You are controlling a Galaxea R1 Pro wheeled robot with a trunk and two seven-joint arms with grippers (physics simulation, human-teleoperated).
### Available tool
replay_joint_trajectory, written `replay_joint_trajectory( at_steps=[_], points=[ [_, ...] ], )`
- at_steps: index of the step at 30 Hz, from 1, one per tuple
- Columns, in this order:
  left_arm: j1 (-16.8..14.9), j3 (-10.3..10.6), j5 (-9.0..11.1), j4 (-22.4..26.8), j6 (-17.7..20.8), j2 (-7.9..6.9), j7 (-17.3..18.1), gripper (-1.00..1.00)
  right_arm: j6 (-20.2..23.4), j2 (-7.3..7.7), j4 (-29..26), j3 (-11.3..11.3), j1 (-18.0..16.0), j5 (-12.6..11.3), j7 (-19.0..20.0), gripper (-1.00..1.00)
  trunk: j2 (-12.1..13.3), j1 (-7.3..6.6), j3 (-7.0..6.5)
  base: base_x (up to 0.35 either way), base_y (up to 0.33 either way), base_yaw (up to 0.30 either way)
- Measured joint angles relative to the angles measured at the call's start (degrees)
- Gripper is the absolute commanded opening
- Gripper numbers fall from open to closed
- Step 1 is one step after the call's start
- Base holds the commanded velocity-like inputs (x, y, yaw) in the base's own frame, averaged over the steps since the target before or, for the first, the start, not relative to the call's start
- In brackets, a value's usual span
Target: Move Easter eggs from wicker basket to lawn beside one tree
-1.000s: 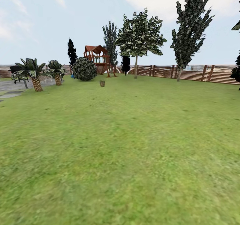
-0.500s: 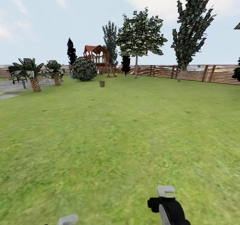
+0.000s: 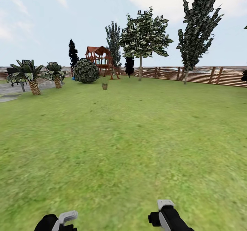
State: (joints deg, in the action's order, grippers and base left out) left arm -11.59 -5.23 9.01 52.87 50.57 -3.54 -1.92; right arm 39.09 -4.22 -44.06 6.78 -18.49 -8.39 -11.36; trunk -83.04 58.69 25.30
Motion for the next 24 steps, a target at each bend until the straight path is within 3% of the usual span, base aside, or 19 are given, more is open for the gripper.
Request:
replay_joint_trajectory(
  at_steps=[3,10,14,16,20,24],
  points=[
    [-0.05,0.00,0.03,-1.04,0.09,0.07,0.01,1.00,1.94,1.15,-0.27,-0.06,0.00,-0.04,3.38,1.00,0.00,0.00,0.00,0.336,0.000,0.000],
    [-0.07,0.40,0.52,-0.76,1.04,0.29,3.20,1.00,1.75,1.51,-0.29,-0.13,-0.01,0.34,3.92,1.00,0.00,0.00,0.00,0.336,0.000,0.000],
    [-0.07,0.06,0.78,7.59,4.17,0.14,4.30,1.00,1.73,1.54,-0.33,-0.12,-0.02,0.44,3.48,1.00,0.00,0.00,0.00,0.336,0.000,0.000],
    [-0.10,0.07,0.63,9.13,4.75,0.32,4.33,1.00,1.70,1.53,-0.37,-0.17,0.00,0.50,1.63,1.00,0.00,0.00,0.00,0.336,0.000,0.000],
    [-0.13,0.09,0.45,3.16,4.64,-0.17,4.47,1.00,0.66,1.55,-1.15,-0.85,0.05,0.15,-2.18,1.00,0.00,0.00,0.00,0.336,0.000,0.000],
    [-0.15,0.05,0.45,2.93,4.62,-0.08,4.38,1.00,0.61,1.55,-3.22,-0.73,0.06,-0.01,-2.38,1.00,0.00,0.00,0.00,0.336,0.000,0.000]
  ],
)
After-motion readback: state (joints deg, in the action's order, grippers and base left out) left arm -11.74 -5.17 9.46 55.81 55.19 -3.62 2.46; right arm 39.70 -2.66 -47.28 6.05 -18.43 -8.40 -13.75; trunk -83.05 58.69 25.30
